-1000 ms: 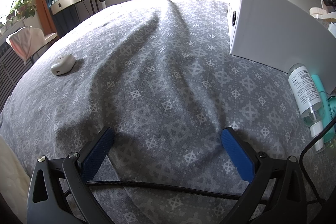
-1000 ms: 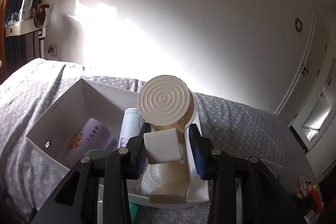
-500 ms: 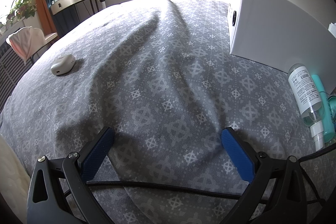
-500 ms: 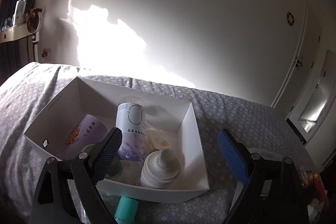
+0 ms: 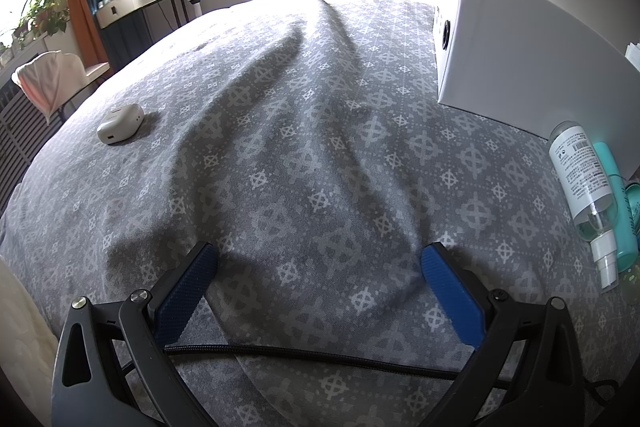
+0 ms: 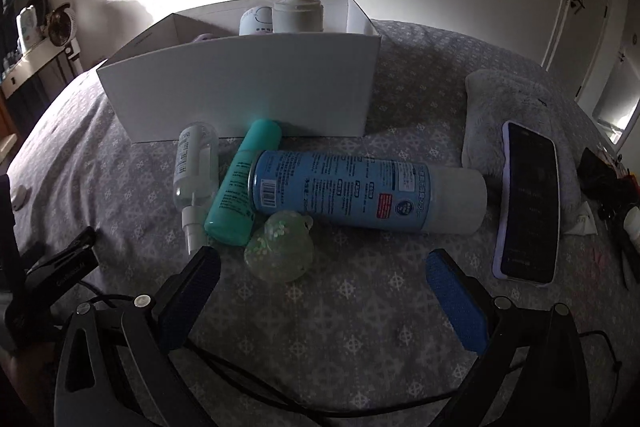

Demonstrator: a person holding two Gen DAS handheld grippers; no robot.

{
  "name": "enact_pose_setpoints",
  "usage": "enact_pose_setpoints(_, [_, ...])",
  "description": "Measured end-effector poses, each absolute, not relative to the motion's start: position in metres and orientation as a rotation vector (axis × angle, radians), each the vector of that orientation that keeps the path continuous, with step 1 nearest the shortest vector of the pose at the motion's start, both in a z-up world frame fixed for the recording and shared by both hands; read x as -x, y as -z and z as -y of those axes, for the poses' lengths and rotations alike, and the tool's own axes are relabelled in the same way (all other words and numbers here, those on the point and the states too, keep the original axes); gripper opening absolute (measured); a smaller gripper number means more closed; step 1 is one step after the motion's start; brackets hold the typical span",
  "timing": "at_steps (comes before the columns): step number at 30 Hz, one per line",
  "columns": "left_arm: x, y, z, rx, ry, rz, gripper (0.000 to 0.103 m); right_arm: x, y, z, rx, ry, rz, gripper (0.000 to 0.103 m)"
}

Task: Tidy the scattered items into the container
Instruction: 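Carry the cream holder over the box and open the right gripper, then move the left tool toward the clear bottle with the white label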

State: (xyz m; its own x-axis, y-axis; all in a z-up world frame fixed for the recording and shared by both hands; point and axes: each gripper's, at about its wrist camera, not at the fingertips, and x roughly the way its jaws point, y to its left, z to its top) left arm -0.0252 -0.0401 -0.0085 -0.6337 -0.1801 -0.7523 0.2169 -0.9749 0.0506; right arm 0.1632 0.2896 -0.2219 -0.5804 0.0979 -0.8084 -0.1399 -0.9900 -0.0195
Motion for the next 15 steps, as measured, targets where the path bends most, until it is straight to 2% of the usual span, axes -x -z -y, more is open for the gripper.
enact_pose_setpoints(5, [0.025, 0.009, 0.040, -1.216, 2.656, -0.065, 0.103, -0.193, 0.260, -0.316, 1.498, -2.521, -0.122, 0.103])
enact_pose_setpoints(9, [0.025, 0.009, 0.041, -1.216, 2.656, -0.065, 0.103, -0.206, 0.263, -0.306, 1.416, -2.541, -0.015, 0.103])
enact_pose_setpoints(15, [0.023, 0.009, 0.037, -1.216, 2.656, -0.065, 0.103, -0.206, 0.268, -0.308, 1.375, -2.540, -0.050, 0.103])
